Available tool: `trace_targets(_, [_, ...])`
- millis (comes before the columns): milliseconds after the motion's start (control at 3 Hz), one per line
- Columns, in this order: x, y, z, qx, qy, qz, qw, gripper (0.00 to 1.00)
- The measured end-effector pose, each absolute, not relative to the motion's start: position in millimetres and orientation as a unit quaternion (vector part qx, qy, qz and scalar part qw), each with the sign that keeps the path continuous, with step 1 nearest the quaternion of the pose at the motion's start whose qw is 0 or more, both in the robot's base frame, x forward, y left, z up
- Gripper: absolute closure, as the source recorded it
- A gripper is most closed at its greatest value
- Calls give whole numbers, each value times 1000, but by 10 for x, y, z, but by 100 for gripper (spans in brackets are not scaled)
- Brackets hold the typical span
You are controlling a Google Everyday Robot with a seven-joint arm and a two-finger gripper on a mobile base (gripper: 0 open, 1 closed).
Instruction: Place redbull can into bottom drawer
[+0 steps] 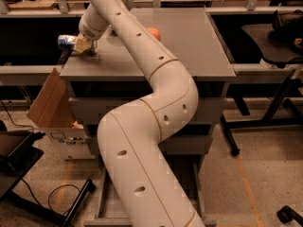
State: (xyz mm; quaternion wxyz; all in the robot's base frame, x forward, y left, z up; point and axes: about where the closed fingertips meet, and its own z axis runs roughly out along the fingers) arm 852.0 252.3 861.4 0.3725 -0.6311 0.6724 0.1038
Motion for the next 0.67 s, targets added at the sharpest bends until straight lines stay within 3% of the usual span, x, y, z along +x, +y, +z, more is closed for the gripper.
trace_targets(333, [8545,2399,8763,-621,677,100,383,100])
trace_targets(667, [8626,1902,9145,-576,699,94,413,100])
